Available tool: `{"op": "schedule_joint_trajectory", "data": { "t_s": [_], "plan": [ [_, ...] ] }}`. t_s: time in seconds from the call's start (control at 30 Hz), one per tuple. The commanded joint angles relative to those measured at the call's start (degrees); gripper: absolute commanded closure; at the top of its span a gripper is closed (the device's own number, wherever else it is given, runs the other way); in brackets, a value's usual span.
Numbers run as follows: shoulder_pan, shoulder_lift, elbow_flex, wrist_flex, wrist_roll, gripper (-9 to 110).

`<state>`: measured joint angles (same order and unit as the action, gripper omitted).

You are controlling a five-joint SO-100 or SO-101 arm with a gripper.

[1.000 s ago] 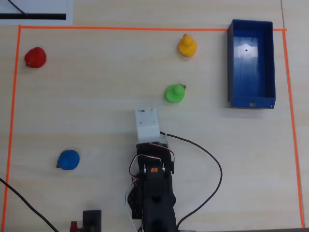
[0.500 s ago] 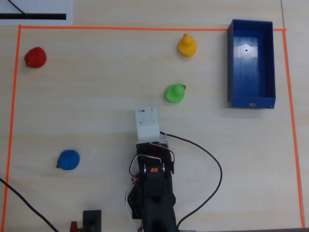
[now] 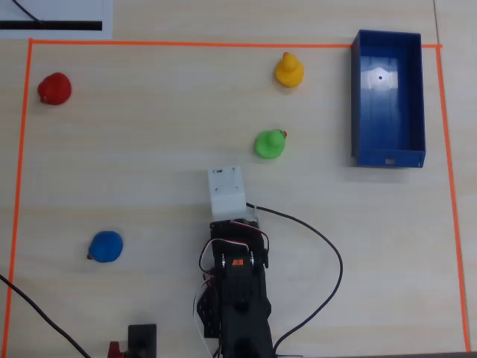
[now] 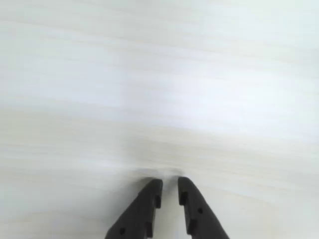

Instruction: Grasp green duck and put it into box.

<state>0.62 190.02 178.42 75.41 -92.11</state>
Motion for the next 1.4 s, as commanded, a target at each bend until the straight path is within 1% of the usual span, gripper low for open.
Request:
{"op": "schedule_joint_trajectory", "data": {
  "t_s": [0.0, 0.17, 0.33, 0.5, 0.6, 0.77, 0.93, 1.2, 1.37],
  "plan": [
    [-0.1, -5.7, -3.8, -6.3, 0.6, 101],
    [0.8, -22.2, -17.9, -19.4, 1.8, 97],
    [2.5, -41.9, -36.9, -31.5, 7.9, 89],
    [5.8, -59.1, -55.0, -34.5, 11.9, 80],
    [8.6, -67.7, -62.1, -38.2, 14.6, 75],
    [12.9, -80.7, -73.4, -39.6, 15.6, 72],
    [16.7, -87.5, -72.4, -46.1, 13.6, 67],
    [21.7, -88.8, -57.4, -53.7, 6.5, 66],
    [23.4, -88.9, -52.1, -54.9, 4.7, 66]
  ]
}}
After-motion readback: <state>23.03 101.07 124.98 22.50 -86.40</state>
